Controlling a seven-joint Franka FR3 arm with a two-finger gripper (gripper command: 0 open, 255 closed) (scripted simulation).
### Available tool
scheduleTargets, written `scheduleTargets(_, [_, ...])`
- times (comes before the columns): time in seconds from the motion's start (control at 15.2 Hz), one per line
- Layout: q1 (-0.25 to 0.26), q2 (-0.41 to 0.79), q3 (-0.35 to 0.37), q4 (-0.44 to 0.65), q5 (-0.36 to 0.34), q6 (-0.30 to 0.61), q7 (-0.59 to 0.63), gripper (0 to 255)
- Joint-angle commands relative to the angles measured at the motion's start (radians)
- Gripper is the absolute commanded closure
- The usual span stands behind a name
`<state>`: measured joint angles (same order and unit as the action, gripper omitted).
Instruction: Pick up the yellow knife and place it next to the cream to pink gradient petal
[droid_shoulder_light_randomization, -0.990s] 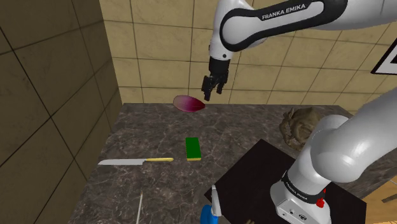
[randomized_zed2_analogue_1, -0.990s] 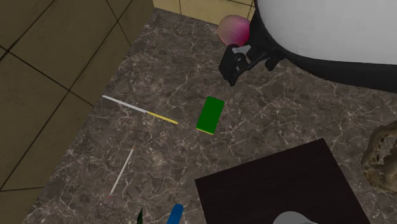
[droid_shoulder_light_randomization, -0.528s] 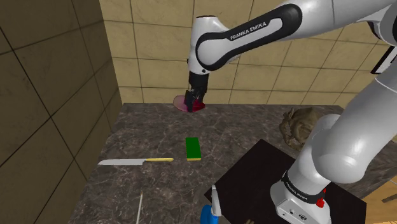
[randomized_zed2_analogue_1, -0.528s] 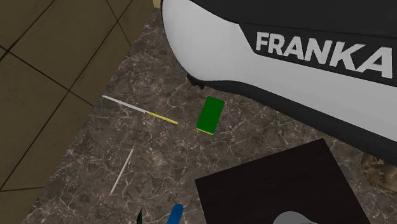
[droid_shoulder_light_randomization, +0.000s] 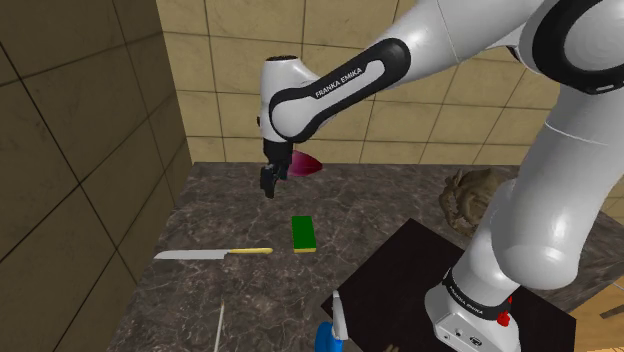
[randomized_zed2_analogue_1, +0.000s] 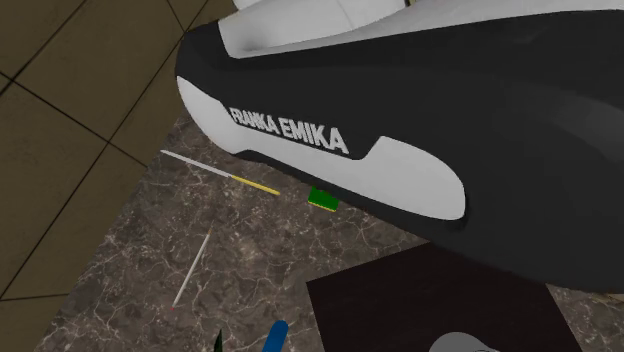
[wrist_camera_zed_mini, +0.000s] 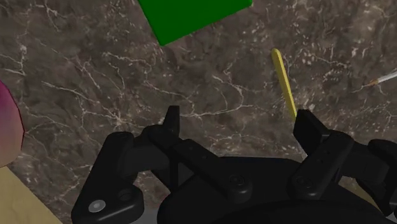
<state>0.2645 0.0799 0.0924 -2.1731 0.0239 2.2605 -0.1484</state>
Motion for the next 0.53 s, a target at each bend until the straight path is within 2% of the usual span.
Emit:
scheduleTargets(0.0, [0.017,0.065,0.015,0.035,-0.012,0.032,-0.010,0])
scheduleTargets(0.46, [0.078,0.284,0.055,0.188,-0.073,0.099,-0.044,0])
